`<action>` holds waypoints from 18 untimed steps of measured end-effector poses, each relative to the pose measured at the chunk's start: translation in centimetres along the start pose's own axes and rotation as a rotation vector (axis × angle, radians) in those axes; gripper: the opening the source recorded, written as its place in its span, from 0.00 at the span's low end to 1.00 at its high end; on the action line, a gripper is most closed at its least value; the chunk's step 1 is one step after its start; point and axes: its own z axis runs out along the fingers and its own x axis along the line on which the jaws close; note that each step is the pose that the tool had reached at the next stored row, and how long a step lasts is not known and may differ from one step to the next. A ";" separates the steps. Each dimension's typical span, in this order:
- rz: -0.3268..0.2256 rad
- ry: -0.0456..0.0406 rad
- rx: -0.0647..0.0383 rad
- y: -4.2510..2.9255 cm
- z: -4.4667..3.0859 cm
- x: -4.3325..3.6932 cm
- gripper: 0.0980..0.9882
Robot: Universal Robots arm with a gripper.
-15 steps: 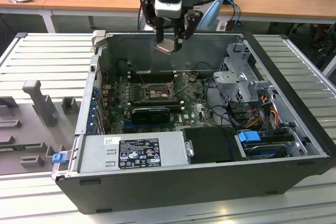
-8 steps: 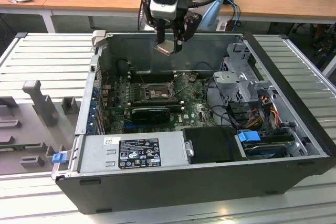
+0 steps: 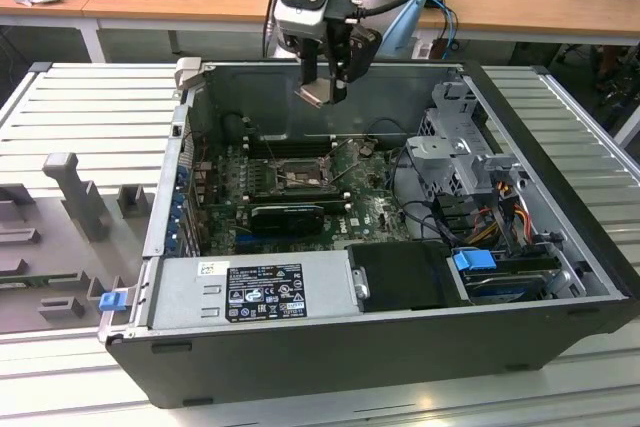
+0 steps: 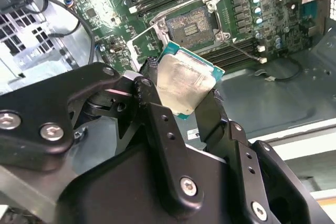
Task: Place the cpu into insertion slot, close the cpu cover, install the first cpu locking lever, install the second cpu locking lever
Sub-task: 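Place the cpu into insertion slot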
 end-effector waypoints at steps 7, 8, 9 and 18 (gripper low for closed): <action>0.166 -0.0151 -0.003 -0.02 0.26 0.00 0.48; 0.181 -0.0164 -0.003 -0.03 0.30 -0.01 0.48; 0.194 -0.0176 -0.003 -0.03 0.34 -0.01 0.48; 0.267 -0.0240 -0.005 -0.05 0.62 0.00 0.48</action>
